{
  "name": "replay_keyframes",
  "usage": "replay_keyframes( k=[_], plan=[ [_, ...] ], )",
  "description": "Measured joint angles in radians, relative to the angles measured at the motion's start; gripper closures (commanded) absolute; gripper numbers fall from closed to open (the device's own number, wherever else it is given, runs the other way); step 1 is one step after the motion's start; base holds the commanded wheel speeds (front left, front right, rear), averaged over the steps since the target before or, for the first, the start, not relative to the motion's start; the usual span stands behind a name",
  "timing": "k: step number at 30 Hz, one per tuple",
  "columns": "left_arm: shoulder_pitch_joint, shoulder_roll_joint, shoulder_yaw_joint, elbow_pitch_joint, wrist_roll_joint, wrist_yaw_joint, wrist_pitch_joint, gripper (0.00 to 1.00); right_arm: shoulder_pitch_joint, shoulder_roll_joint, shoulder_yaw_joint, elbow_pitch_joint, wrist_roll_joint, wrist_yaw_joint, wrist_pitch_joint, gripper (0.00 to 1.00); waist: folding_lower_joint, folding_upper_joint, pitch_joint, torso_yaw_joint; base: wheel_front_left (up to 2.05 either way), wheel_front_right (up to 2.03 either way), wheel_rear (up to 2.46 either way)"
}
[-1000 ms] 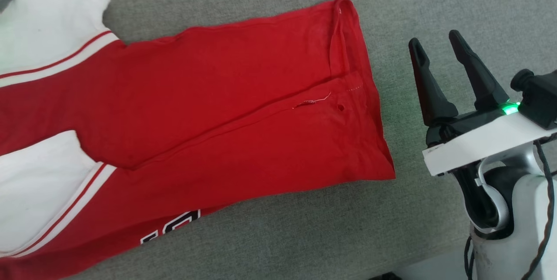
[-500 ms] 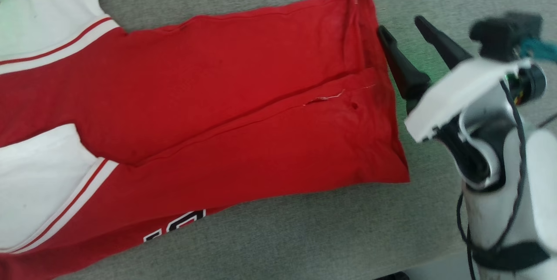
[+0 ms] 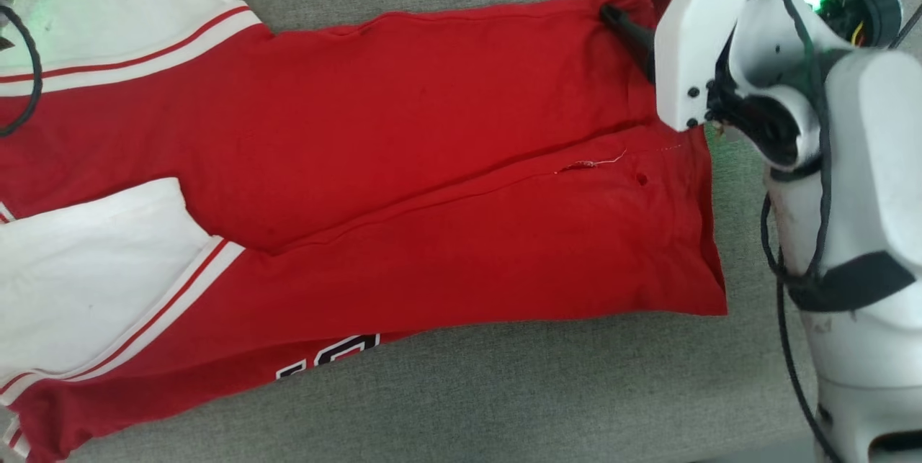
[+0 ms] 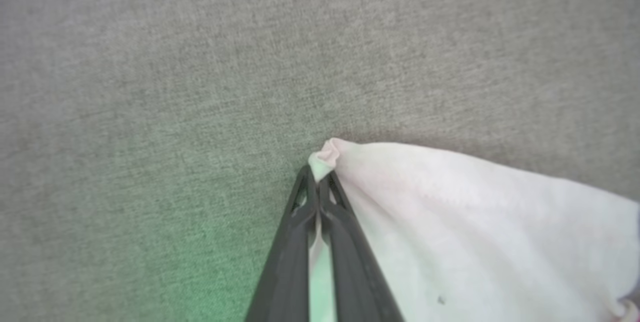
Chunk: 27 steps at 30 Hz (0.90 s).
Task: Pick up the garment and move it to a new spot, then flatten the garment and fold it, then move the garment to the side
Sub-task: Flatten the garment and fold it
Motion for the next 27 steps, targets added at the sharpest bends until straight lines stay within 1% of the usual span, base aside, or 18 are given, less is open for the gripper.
replay_keyframes(
  k=[3, 4, 5, 6, 7, 8, 9, 13, 17, 23, 25, 27],
  plan=[
    [-0.004, -0.014, -0.002, 0.018, 0.000, -0.010, -0.017, 1.00, -0.037, -0.009, 0.021, 0.041, 0.019, 0.000, 0.104, 0.00, 0.0000, 0.0000, -0.001, 0.011, 0.00, 0.00, 0.00],
    [-0.005, -0.019, -0.003, 0.024, 0.000, -0.014, -0.021, 1.00, -0.048, -0.018, 0.034, 0.047, 0.018, 0.000, 0.132, 0.08, 0.0000, 0.0000, -0.001, 0.015, 0.00, 0.00, 0.00],
    [-0.006, -0.023, -0.004, 0.030, 0.000, -0.018, -0.027, 1.00, -0.057, -0.026, 0.044, 0.051, 0.018, 0.000, 0.160, 0.51, 0.0000, 0.0000, -0.002, 0.018, 0.00, 0.00, 0.00],
    [-0.007, -0.029, -0.004, 0.035, 0.000, -0.021, -0.032, 1.00, -0.063, -0.031, 0.049, 0.053, 0.021, 0.000, 0.181, 0.61, 0.0000, 0.0000, -0.003, 0.022, 0.00, 0.00, 0.00],
    [-0.008, -0.033, -0.006, 0.041, 0.000, -0.022, -0.038, 1.00, -0.066, -0.035, 0.056, 0.053, 0.031, 0.000, 0.200, 1.00, 0.0000, 0.0000, -0.004, 0.026, 0.00, 0.00, 0.00],
    [-0.008, -0.043, -0.008, 0.051, 0.000, -0.024, -0.049, 1.00, -0.067, -0.051, 0.068, 0.049, 0.050, 0.000, 0.234, 1.00, 0.0000, 0.0000, -0.008, 0.033, 0.00, 0.00, 0.00],
    [-0.009, -0.046, -0.010, 0.055, 0.000, -0.028, -0.056, 1.00, -0.065, -0.057, 0.069, 0.045, 0.055, 0.000, 0.235, 1.00, 0.0000, 0.0000, -0.011, 0.037, 0.00, 0.00, 0.00],
    [-0.010, -0.060, -0.016, 0.063, 0.002, -0.045, -0.077, 1.00, -0.048, -0.073, 0.050, 0.031, 0.063, 0.000, 0.221, 1.00, 0.0000, 0.0000, -0.028, 0.052, 0.00, 0.00, 0.00],
    [-0.006, -0.061, -0.021, 0.048, -0.005, -0.067, -0.073, 1.00, -0.015, -0.102, 0.034, 0.001, 0.074, 0.000, 0.200, 1.00, 0.0000, -0.0001, -0.057, 0.070, 0.00, 0.00, 0.00],
    [0.000, -0.028, -0.025, -0.046, -0.012, -0.080, -0.046, 1.00, 0.058, -0.163, 0.008, -0.098, 0.100, 0.000, 0.170, 1.00, 0.0000, 0.0000, -0.107, 0.106, 0.00, 0.00, 0.00],
    [0.017, -0.005, -0.024, -0.099, -0.016, -0.077, -0.035, 1.00, 0.086, -0.177, -0.005, -0.140, 0.109, 0.000, 0.162, 1.00, 0.0000, 0.0000, -0.125, 0.119, 0.00, 0.00, 0.00],
    [0.045, 0.020, -0.022, -0.165, -0.022, -0.063, -0.026, 1.00, 0.115, -0.190, -0.015, -0.177, 0.119, 0.000, 0.160, 1.00, 0.0000, 0.0000, -0.144, 0.130, 0.00, 0.00, 0.00]
  ],
)
